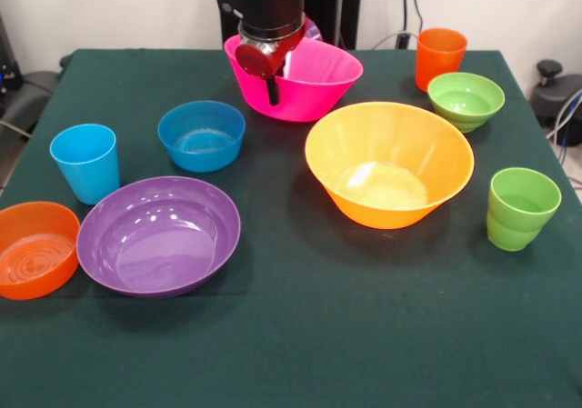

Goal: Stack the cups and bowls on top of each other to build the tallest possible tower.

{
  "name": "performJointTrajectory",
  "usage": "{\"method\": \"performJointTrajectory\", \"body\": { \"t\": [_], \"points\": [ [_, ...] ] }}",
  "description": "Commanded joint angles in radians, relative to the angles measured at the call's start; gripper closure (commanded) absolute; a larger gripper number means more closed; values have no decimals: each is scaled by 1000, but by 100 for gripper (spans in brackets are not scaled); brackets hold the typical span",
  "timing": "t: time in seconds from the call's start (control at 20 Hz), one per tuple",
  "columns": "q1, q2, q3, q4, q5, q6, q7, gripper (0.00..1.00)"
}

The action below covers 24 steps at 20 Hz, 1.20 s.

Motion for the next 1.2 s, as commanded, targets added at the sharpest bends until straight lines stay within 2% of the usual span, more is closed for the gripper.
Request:
{"method": "performJointTrajectory", "body": {
  "t": [0.05,0.25,0.35,0.7,1.2],
  "points": [
    [-31,40,108,36,33,-139,166,100],
    [-11,62,94,-6,31,-130,170,100],
    [4,97,78,-30,17,-134,170,100],
    [74,171,12,-96,-12,-200,217,100],
    [87,191,0,-122,-14,-223,214,100]
  ]
}}
